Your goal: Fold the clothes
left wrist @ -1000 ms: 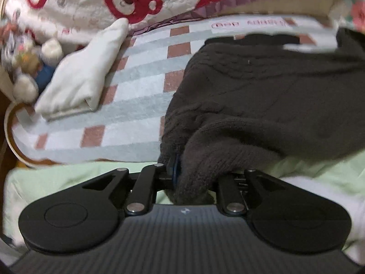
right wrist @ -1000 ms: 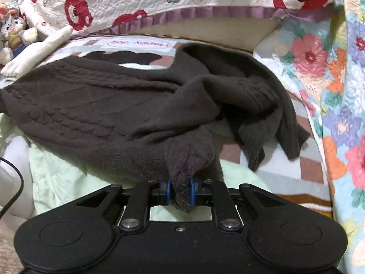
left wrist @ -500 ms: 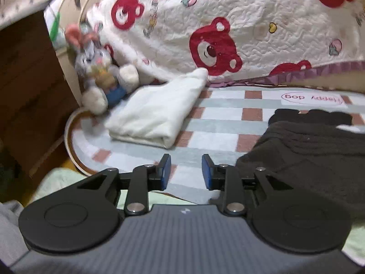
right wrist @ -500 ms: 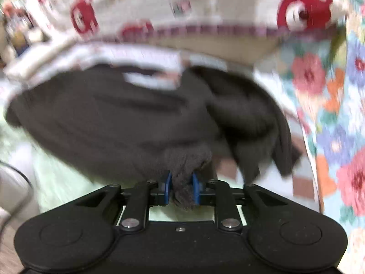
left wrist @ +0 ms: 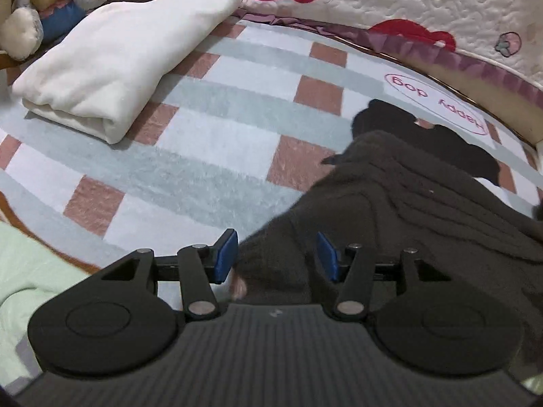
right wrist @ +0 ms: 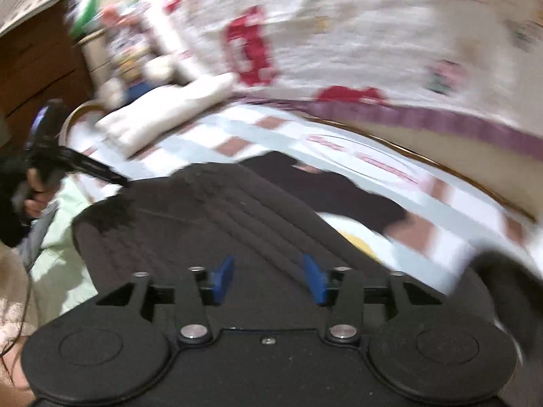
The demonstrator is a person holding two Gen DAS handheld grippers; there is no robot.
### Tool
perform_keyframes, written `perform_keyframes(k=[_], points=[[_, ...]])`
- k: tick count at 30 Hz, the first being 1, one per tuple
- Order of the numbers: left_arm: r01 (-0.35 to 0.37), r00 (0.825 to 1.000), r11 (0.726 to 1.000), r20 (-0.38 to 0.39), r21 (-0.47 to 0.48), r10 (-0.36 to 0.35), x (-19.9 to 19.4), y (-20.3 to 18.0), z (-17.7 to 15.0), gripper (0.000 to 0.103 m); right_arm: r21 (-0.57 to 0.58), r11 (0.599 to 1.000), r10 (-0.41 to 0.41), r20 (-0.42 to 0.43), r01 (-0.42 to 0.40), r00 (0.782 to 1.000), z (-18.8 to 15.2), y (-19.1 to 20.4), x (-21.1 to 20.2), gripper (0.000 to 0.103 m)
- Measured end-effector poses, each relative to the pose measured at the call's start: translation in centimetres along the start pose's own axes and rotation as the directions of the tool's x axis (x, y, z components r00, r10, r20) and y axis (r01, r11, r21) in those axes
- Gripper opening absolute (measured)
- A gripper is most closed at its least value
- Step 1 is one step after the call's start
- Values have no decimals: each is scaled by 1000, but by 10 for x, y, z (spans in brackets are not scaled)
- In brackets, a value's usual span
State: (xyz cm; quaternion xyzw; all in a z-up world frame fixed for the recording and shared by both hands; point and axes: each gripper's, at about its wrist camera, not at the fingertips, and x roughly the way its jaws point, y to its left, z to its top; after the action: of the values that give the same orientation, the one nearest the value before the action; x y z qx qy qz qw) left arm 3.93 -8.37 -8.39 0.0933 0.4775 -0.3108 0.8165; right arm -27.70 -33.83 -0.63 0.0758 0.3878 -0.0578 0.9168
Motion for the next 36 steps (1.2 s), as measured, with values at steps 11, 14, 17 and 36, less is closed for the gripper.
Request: perform_keyframes(k=[11, 14, 17, 36], points=[[66, 997, 985, -30, -160, -72, 9, 58, -10, 66, 101, 989, 130, -235, -108, 963, 116, -9, 188, 62], [124, 989, 968, -46, -218, -137, 17, 64, -11, 66, 294, 948, 206, -265, -125, 942, 133, -15, 234, 63], [188, 974, 957, -81, -219, -210, 27, 58, -15, 66, 262, 959, 180, -266, -109, 947, 136, -10, 252, 63], [153, 987, 983, -61, 99, -148, 16, -16, -30, 15, 237, 954, 243, -237, -186, 941, 117, -9, 301, 71]])
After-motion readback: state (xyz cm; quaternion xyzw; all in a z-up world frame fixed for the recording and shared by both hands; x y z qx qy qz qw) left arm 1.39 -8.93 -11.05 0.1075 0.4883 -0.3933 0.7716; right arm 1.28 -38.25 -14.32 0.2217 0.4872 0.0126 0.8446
